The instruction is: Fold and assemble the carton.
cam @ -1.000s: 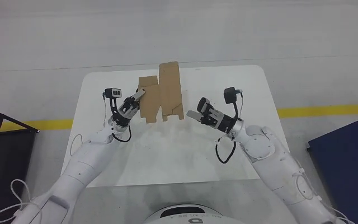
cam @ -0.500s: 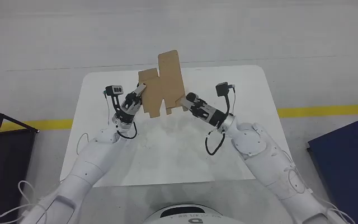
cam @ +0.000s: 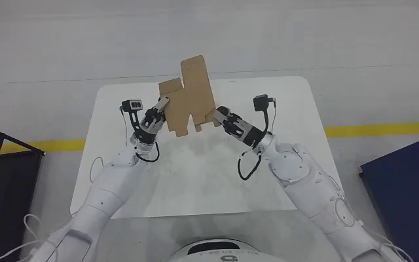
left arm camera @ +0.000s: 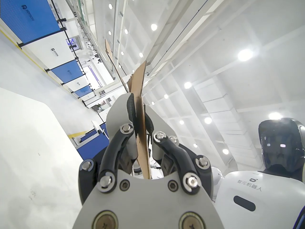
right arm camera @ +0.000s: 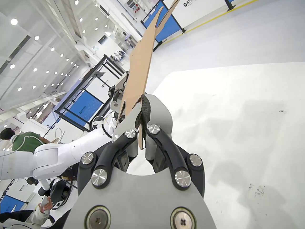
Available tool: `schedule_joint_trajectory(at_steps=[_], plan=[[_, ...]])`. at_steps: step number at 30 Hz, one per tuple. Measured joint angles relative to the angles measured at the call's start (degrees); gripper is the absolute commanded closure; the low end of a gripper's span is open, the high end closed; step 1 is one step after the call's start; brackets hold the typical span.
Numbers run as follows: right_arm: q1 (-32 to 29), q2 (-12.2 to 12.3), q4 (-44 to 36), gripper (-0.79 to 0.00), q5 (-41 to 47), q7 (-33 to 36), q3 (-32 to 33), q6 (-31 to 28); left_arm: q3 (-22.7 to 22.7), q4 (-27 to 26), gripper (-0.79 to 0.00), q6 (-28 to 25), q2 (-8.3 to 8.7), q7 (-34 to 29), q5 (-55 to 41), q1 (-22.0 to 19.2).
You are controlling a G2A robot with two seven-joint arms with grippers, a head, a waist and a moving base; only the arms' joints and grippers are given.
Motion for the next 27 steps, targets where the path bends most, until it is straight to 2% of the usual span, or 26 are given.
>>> schedule_joint_trajectory(at_steps=[4,7,12,14,17,20,23,27], plan=[[0.4,-0.3,0.2,-0.025,-0.2,-0.2,-0.4,0.3,-0.3,0.2,0.0,0.0,-0.55,-1.2,0.0,0.1],[0.6,-0.5,0.4,-0.092,-0.4,-0.4,-0.5,0.3,-0.5,0.4,0.0,0.0,-0.86,-2.3,-0.3,0.1],[0.9,-0.7,0.5,-0.025,-2.3,-1.1,-0.6,0.8,-0.8,0.6,0.0,0.0,-1.28,-4.4,-0.7,0.1],[1.0,-0.8,0.4,-0.022,-4.1,-1.6,-0.8,1.4,-0.8,0.7,0.0,0.0,-1.44,-5.2,-0.7,0.1],[1.0,-1.0,0.1,-0.089,-5.9,-2.1,-1.2,2.0,-0.9,0.7,0.0,0.0,-1.66,-6.3,-0.6,0.0],[1.2,-1.2,0.0,-0.111,-6.4,-2.3,-1.4,1.9,-1.1,0.5,0.0,0.0,-1.84,-7.4,-0.7,0.2],[1.2,-1.3,0.1,-0.203,-6.7,-2.7,-1.4,1.5,-1.3,0.4,0.0,0.0,-1.99,-8.3,-0.8,0.4],[1.2,-1.5,0.2,-0.222,-7.1,-3.1,-1.4,1.1,-1.5,-0.2,0.0,0.3,-2.12,-9.3,-1.0,0.8]])
